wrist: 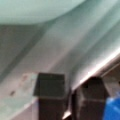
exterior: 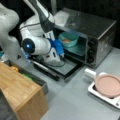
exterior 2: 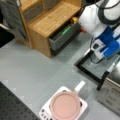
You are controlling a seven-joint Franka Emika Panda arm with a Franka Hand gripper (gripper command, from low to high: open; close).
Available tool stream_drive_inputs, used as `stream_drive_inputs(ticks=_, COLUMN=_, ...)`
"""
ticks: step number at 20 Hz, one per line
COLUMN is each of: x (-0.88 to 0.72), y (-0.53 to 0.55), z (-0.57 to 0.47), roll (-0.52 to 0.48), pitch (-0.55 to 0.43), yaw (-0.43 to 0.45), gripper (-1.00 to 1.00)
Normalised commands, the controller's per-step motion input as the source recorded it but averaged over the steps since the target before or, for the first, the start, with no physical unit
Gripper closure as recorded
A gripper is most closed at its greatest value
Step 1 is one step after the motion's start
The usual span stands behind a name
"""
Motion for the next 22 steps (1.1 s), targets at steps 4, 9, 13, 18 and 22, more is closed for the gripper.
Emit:
stream_drive_inputs(ticks=4, x=0.05, y=-0.38, z=-0.1, roll=-0.003, pitch=-0.025, yaw=0.186, gripper=1.0)
stream_drive_inputs(ticks=9, x=0.04, y=-0.34, z=-0.13, roll=0.015, pitch=-0.009, yaw=0.162, gripper=1.0)
stream_drive_inputs(ticks=13, x=0.0, y=-0.3, z=-0.11, roll=0.038, pitch=0.016, yaw=0.161, gripper=1.0)
stream_drive_inputs(ticks=18, x=-0.03, y=-0.36, z=-0.11, roll=0.038, pitch=0.016, yaw=0.187, gripper=1.0)
stream_drive_inputs(ticks=22, x=-0.02, y=-0.39, z=-0.12, roll=0.02, pitch=0.015, yaw=0.201, gripper=1.0)
